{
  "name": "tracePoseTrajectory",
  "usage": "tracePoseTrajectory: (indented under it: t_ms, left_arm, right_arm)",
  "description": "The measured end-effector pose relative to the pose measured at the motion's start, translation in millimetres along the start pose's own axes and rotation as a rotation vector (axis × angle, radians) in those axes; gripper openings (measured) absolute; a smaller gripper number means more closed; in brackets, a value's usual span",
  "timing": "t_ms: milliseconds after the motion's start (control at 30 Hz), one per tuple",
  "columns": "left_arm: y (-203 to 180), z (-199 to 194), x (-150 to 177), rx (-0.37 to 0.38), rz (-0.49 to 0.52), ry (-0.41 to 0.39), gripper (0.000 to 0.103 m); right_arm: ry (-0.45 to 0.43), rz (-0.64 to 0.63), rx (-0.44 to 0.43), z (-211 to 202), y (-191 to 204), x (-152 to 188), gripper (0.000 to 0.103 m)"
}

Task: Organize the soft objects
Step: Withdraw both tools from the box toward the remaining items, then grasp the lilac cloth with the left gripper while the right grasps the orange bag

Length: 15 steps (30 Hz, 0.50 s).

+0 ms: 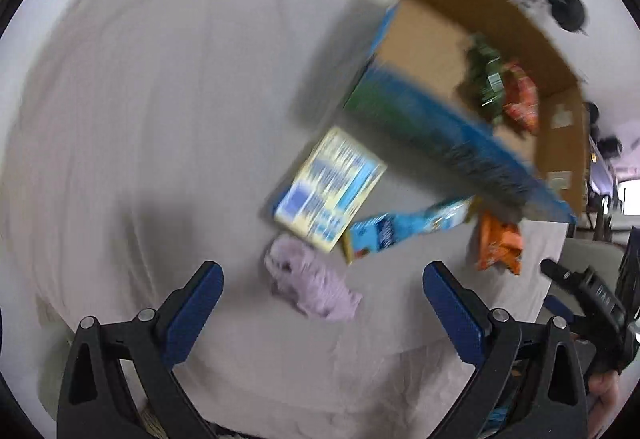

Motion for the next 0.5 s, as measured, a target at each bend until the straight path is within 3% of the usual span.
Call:
tracePoseTrajectory:
  t_ms: [167, 300, 367, 433, 467, 500]
  left_arm:
    - [17.8, 53.2, 14.1, 0.009, -0.079, 0.122, 0.102]
    - [27.3, 73.3, 23.0, 0.023, -0.129, 0.167, 0.102]
    - [31.0, 80.1, 26.5, 0.033, -0.152, 0.185, 0.102]
    - [32.1, 84.5, 29.8, 0.049, -0.168, 0.200, 0.102]
    - [31.7, 85.8, 31.5, 0.055, -0.173, 0.204, 0.102]
    - [31.8, 86.3, 32.4, 0.058, -0.173, 0.206, 0.102]
  right_arm:
    - [0.012, 0.232, -0.134, 37.2, -14.0, -18.5, 0.102]
    - [-0.016, 0.339, -0.170, 60.2, -17.0, -23.5, 0.096]
    - [-0.024, 0.364, -0.173, 69.4, -15.7, -23.2, 0.077]
    - [-0.050, 0.374, -0.167, 71.4, -14.4, -21.1, 0.070]
    - [-0.062, 0.365, -0.164, 70.6, -13.0, -20.4, 0.060]
    - [-0.060, 0.354, -0.156, 70.8, -12.1, -19.2, 0.059]
Point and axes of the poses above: each gripper's, at about its wrist camera, not at the fingertips, and z roughly the way its jaws point, y to its left, x to its underside, the point moved 8 cm from there along z, roughly the way its jaws point, and after that the axes turned 9 degrees about y, right-handed, at the moved point
